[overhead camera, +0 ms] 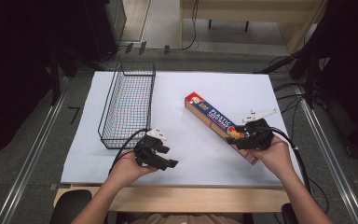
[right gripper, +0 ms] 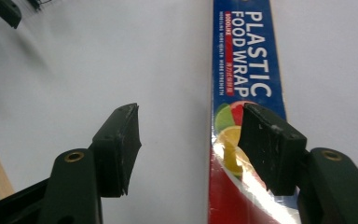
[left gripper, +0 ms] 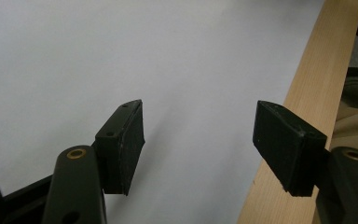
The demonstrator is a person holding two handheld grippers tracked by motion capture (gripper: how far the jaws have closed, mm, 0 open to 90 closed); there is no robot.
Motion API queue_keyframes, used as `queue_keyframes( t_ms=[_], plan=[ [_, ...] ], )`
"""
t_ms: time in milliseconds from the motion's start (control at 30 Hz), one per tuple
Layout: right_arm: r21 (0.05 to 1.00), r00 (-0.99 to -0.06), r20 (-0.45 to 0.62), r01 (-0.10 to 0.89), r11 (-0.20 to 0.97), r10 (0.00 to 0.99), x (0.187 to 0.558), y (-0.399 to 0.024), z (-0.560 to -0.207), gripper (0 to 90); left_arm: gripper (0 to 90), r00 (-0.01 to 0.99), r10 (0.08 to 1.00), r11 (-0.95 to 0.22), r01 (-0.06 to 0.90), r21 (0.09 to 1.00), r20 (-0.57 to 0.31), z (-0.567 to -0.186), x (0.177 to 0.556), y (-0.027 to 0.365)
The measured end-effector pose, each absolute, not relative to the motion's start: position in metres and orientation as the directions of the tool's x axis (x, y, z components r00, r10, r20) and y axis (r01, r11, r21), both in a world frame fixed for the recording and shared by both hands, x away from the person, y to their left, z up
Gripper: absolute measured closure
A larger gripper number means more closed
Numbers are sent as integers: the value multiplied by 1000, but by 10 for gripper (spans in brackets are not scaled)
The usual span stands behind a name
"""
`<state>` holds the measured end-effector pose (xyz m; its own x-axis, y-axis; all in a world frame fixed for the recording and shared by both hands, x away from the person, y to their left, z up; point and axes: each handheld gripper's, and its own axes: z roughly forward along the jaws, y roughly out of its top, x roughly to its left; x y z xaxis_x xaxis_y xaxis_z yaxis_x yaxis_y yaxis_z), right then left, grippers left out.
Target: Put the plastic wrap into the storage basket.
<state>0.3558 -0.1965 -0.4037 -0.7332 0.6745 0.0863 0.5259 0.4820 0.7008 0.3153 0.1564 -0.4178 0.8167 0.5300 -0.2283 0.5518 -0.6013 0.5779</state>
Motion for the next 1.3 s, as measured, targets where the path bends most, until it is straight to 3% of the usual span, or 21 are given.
queue_keyframes(
  t_ms=[500, 767, 1033, 1300],
  plan=[
    [656, -680, 114, 599, 460, 724, 396, -196, -420, 313, 344, 811, 545, -607, 558, 567, -214, -417, 314, 156],
    [588, -669, 99, 636, 499, 736, 397, -198, -441, 310, 340, 809, 530, -588, 567, 576, -254, -417, 315, 158],
    [565, -669, 85, 642, 518, 738, 397, -195, -448, 307, 339, 816, 527, -604, 556, 572, -237, -417, 315, 156],
    [509, -671, 83, 664, 547, 737, 400, -190, -453, 355, 339, 814, 525, -594, 559, 578, -247, -417, 315, 155]
  ],
)
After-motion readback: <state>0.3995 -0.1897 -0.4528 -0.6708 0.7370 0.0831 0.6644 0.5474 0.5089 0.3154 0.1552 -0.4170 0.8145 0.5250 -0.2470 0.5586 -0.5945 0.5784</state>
